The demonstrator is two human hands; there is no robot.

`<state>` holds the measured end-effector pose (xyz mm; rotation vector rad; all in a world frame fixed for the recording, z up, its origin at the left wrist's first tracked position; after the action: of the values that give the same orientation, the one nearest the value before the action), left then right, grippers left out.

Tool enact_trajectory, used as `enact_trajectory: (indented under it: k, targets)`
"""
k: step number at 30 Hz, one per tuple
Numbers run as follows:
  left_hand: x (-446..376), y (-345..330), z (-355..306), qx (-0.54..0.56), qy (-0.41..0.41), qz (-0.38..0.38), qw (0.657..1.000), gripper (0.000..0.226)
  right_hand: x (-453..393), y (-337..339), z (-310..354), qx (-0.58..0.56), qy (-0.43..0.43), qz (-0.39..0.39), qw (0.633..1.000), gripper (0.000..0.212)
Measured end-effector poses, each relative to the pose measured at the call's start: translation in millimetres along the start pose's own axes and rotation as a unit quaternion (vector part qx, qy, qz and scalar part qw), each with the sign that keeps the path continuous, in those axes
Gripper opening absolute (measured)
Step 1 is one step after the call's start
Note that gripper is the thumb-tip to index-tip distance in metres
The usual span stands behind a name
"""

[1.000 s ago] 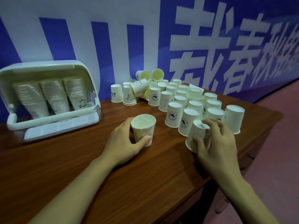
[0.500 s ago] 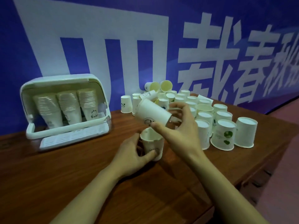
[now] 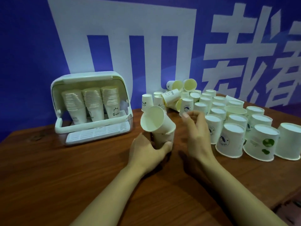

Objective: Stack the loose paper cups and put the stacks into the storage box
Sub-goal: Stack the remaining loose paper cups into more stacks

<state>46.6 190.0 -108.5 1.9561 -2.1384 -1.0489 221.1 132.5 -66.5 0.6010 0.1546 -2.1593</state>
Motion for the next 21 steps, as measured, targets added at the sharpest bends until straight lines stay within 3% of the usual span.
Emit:
enact_trajectory:
  k: [5,11,18,21]
  targets:
    - [-13,26,17,-0.073,0.051,-0.062,0.994,0.045,-41,-61,-35,-0.053,-0.094,0.021,0.994,0.042]
    - [-25,45,45,-0.019,0.100,-0.086,0.991,0.040,-42,-87,-35,-0.074,0.055,0.068,0.993,0.029]
    - [-23,40,49,-0.011,0.127,-0.081,0.989,0.047,-89,-102,-61,0.086,0.040,0.040,0.995,0.020]
    - [-24,39,50,-0.006,0.136,-0.076,0.988,0.061,-83,-112,-44,0.014,0.131,0.060,0.989,0.022]
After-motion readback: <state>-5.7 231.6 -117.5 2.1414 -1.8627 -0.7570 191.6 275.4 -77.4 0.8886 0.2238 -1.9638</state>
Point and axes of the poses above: each hand's wrist, its own x-axis away from the middle knuckle, its own y-axis out of the back of the hand, z = x × y, the point moved 7 cm from there along -x, towards the middle knuckle, and after that the axes turned 3 degrees about x, right-handed, at the moved point
